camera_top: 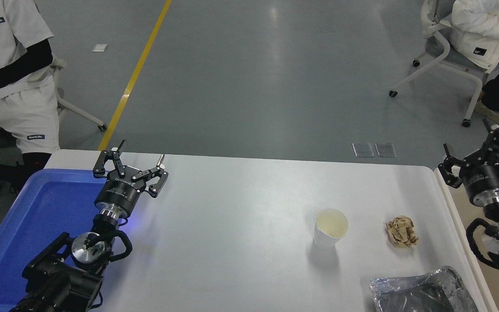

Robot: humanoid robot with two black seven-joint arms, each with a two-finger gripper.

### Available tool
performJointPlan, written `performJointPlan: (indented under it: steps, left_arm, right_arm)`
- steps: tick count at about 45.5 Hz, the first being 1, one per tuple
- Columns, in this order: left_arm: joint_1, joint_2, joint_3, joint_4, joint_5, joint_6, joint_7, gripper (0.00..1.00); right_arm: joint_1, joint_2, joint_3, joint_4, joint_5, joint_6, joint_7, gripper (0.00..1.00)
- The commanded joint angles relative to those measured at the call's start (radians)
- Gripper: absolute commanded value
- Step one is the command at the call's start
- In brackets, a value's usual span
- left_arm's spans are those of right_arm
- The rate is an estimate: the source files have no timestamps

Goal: Pick up paper cup place in dustbin

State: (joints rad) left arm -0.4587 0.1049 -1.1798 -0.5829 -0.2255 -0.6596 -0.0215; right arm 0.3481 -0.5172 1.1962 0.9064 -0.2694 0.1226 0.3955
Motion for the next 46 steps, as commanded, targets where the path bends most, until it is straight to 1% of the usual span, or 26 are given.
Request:
performJointPlan:
  steps: [1, 28, 46]
  left_arm:
    - [0.0, -0.001, 0.0, 0.0, 0.0, 0.0, -0.002, 0.99]
    - [0.0, 0.001, -0.001, 0.0, 0.0, 0.0, -0.002, 0.99]
    - [0.0, 0.001, -0.001, 0.0, 0.0, 0.0, -0.002, 0.99]
  right_arm:
    - [0.038, -0.027, -0.009, 0.0, -0.001, 0.009, 0.0, 1.0]
    - [0.052, -0.029, -0.004, -0.008, -0.001, 0.003, 0.0, 1.0]
    - [0.048, -0.053, 0.003, -0.007, -0.001, 0.006, 0.0, 1.0]
